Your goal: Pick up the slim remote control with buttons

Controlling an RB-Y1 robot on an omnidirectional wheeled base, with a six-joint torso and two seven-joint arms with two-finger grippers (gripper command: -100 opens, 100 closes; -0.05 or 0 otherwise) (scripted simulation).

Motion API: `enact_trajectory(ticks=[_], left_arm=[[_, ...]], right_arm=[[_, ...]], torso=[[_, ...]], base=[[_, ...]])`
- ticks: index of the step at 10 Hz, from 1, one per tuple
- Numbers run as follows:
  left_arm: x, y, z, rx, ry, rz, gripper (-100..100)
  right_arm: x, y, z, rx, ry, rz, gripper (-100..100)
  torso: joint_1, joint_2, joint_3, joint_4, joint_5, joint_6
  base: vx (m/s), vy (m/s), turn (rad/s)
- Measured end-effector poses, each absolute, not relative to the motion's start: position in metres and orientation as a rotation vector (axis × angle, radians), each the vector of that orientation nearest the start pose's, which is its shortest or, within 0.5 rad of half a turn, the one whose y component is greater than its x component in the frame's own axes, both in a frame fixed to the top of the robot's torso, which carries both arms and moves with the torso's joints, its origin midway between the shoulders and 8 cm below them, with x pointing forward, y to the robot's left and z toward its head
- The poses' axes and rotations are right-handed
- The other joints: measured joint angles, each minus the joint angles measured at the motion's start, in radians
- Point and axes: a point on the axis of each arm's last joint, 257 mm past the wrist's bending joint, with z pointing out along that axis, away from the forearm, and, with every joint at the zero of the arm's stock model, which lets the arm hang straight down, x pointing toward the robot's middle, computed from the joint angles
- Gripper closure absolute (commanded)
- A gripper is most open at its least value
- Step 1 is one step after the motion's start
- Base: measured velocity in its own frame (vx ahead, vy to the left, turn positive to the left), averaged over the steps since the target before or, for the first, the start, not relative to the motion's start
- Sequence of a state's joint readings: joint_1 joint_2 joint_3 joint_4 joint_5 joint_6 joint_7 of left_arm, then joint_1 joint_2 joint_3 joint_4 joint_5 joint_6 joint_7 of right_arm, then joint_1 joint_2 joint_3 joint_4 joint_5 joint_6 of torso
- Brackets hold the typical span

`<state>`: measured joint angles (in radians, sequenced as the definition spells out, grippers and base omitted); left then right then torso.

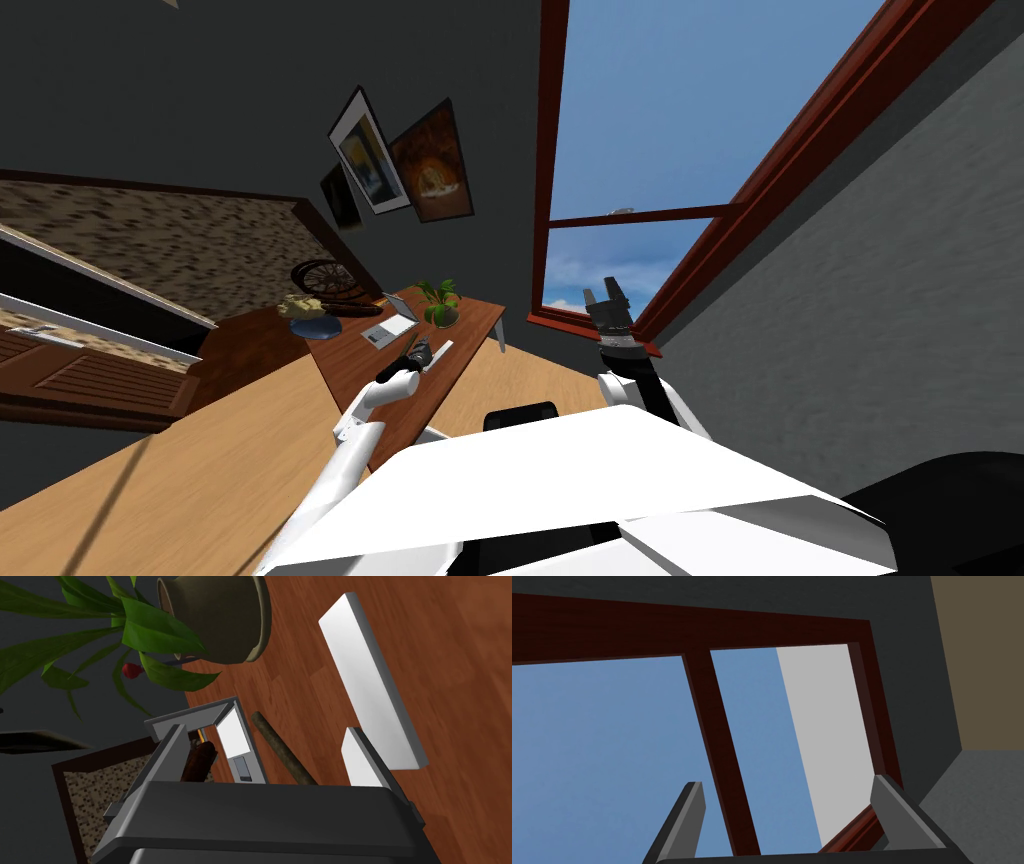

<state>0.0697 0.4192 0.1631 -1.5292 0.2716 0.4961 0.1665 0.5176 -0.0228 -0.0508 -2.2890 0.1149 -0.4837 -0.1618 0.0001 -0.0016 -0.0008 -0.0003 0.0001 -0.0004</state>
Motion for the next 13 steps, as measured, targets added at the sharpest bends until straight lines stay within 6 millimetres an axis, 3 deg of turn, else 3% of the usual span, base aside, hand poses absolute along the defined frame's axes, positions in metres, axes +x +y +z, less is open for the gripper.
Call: enact_trajectory(ticks=[4, 6, 13], left_arm=[[0.452, 0.492, -0.367, -1.888, 1.319, -0.656, -100], [0.444, 0.499, -0.382, -1.955, 1.318, -0.606, -100], [0.393, 0.548, -0.425, -2.261, 1.218, -0.413, -100]], right_arm=[[0.344, -0.283, 0.019, 0.648, 0.674, 1.317, 0], [0.344, -0.283, 0.019, 0.648, 0.674, 1.317, 0], [0.344, -0.283, 0.019, 0.648, 0.674, 1.317, 0]], torso=[[0.000, 0.000, 0.000, 0.000, 0.000, 0.000], [0.000, 0.000, 0.000, 0.000, 0.000, 0.000], [0.001, -0.002, -0.001, 0.000, 0.000, 0.000]], base=[[0.020, -0.003, -0.083], [0.018, -0.001, -0.049], [0.041, 0.008, -0.070]])
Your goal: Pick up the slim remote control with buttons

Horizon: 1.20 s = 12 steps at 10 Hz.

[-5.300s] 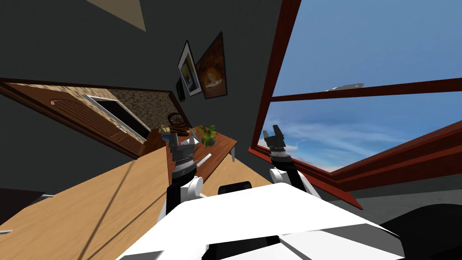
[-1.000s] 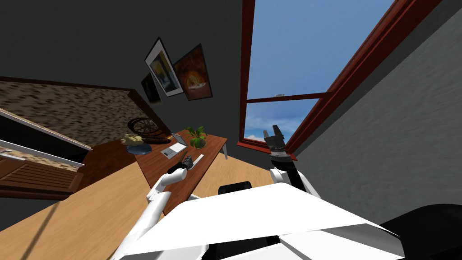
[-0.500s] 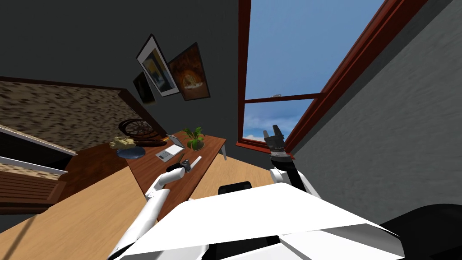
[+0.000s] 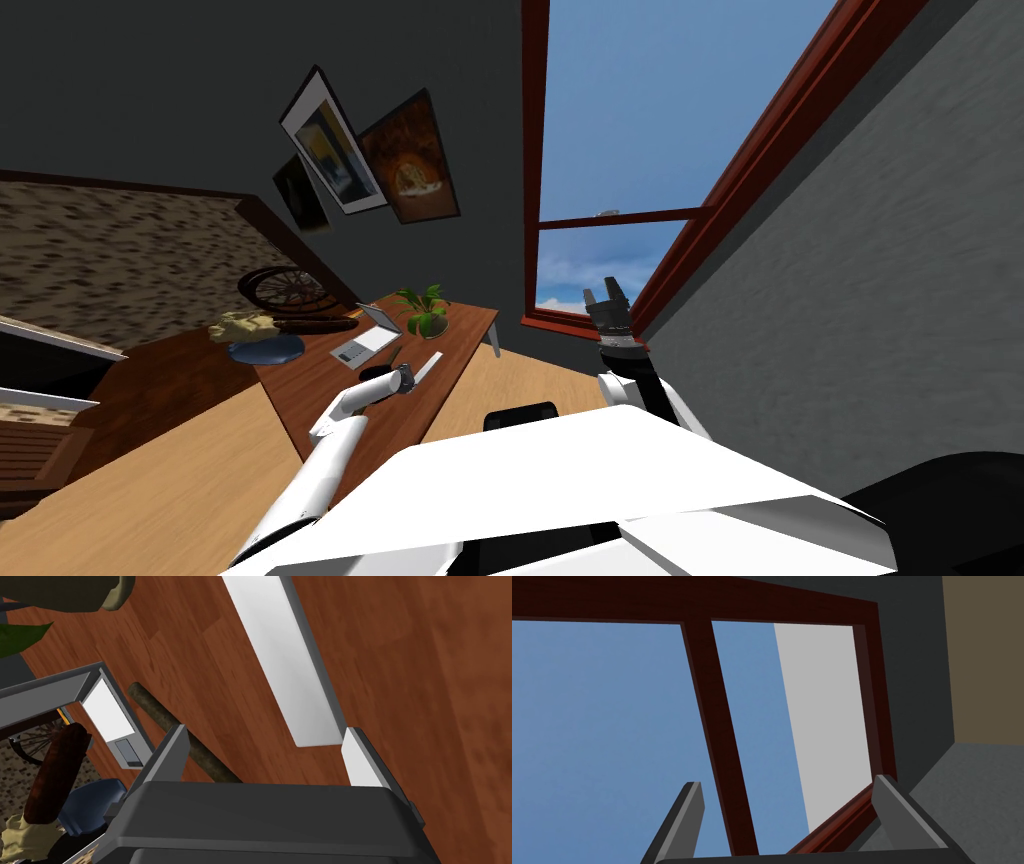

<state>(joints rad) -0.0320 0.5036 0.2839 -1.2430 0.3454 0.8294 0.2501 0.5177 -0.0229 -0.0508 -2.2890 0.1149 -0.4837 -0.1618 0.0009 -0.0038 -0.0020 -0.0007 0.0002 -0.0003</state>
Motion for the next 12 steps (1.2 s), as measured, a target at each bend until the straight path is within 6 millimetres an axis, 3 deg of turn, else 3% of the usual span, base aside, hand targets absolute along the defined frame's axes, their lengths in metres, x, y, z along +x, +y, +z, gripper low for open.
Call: enact_trajectory(ticks=[3, 12], left_arm=[[0.364, 0.558, -0.444, -2.394, 1.167, -0.328, -100], [0.302, 0.572, -0.474, -2.707, 0.991, -0.147, -100]], right_arm=[[0.344, -0.283, 0.019, 0.648, 0.674, 1.316, 0], [0.344, -0.283, 0.019, 0.648, 0.674, 1.316, 0]], torso=[[0.000, 0.000, 0.000, 0.000, 0.000, -0.001], [0.000, 0.000, 0.000, 0.000, 0.000, 0.000]], base=[[0.041, 0.013, -0.047], [0.057, 0.015, -0.062]])
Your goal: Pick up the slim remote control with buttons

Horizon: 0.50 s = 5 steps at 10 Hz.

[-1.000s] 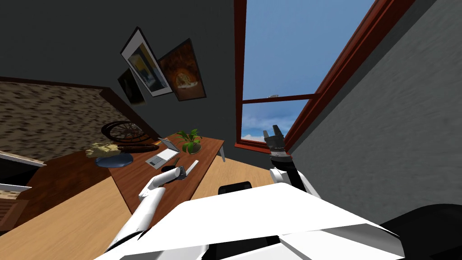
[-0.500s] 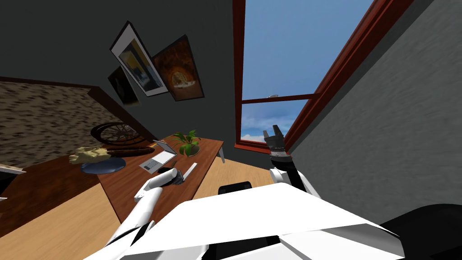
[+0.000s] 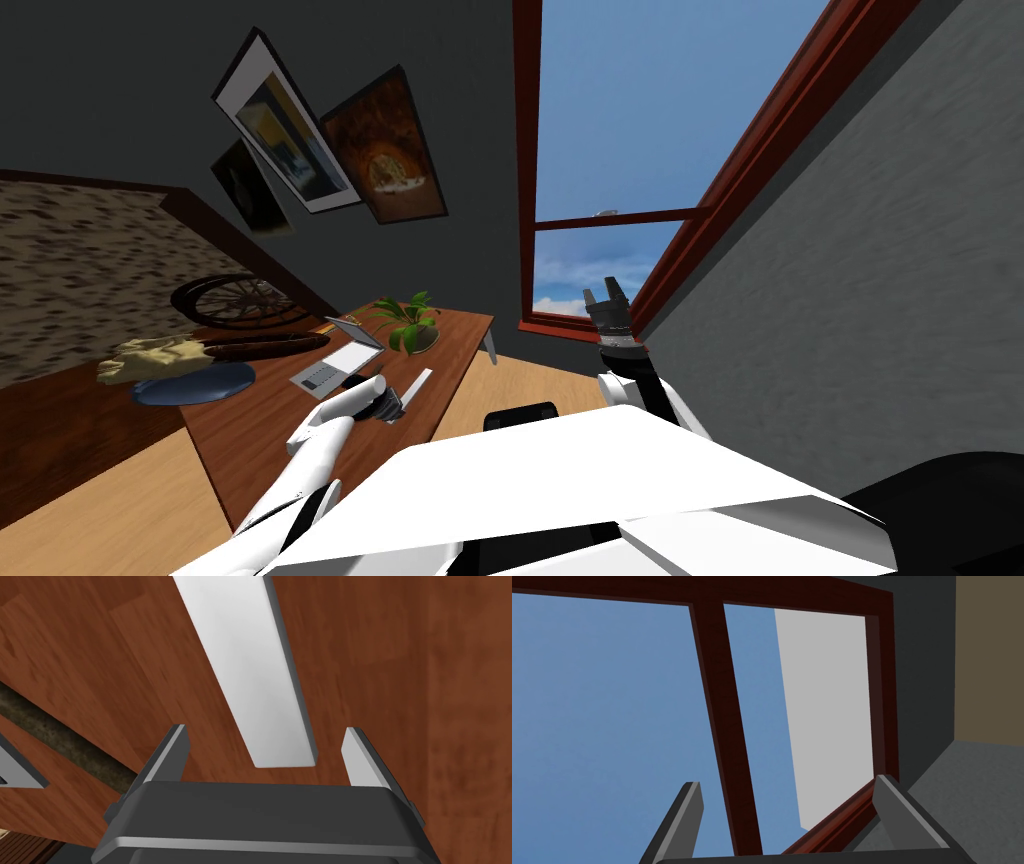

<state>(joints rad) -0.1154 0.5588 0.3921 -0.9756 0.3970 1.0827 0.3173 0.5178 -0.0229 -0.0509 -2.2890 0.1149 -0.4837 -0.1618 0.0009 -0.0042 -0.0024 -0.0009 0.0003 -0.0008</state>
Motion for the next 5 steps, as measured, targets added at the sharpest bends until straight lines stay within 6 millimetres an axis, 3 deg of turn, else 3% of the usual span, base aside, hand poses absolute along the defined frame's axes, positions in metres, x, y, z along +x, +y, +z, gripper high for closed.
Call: enact_trajectory(ticks=[5], left_arm=[[0.273, 0.569, -0.484, -2.858, 0.880, -0.072, -100]], right_arm=[[0.344, -0.283, 0.019, 0.648, 0.674, 1.316, 0]], torso=[[-0.001, 0.000, 0.000, 0.000, 0.000, 0.000]], base=[[0.055, 0.013, -0.042]])
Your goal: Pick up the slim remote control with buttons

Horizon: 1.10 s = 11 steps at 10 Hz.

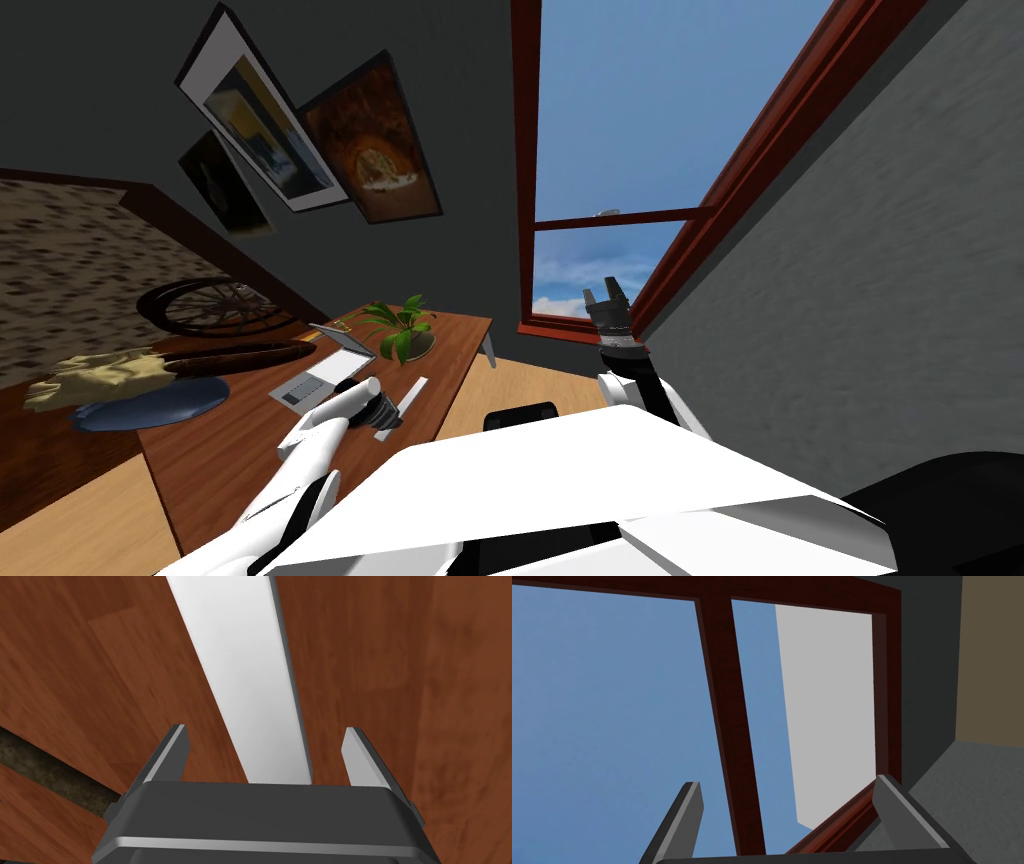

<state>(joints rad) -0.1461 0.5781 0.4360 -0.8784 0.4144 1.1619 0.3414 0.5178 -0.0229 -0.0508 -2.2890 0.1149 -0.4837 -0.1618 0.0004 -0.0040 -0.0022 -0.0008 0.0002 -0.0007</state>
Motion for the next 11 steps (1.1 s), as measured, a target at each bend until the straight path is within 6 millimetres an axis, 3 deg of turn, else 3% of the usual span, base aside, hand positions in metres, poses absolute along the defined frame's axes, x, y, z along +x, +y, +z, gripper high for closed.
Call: enact_trajectory(ticks=[6, 7, 8, 11], left_arm=[[0.246, 0.561, -0.491, -3.009, 0.757, -0.007, -100], [0.245, 0.561, -0.491, -3.011, 0.756, -0.006, 0], [0.245, 0.561, -0.491, -3.011, 0.756, -0.006, -100], [0.240, 0.551, -0.507, -3.011, 0.764, -0.005, -100]], right_arm=[[0.344, -0.283, 0.019, 0.648, 0.674, 1.316, 0], [0.344, -0.283, 0.019, 0.648, 0.674, 1.316, 0], [0.344, -0.283, 0.019, 0.648, 0.674, 1.316, 0], [0.344, -0.283, 0.019, 0.648, 0.674, 1.316, 0]], torso=[[0.001, 0.001, 0.000, 0.000, 0.000, 0.000], [0.000, 0.002, 0.001, 0.000, 0.000, 0.000], [-0.001, 0.003, 0.002, 0.001, 0.000, 0.000], [0.001, 0.002, 0.001, 0.000, 0.000, 0.000]], base=[[0.060, 0.023, -0.034], [0.000, 0.000, 0.000], [0.021, 0.022, 0.023], [0.028, 0.031, 0.020]])
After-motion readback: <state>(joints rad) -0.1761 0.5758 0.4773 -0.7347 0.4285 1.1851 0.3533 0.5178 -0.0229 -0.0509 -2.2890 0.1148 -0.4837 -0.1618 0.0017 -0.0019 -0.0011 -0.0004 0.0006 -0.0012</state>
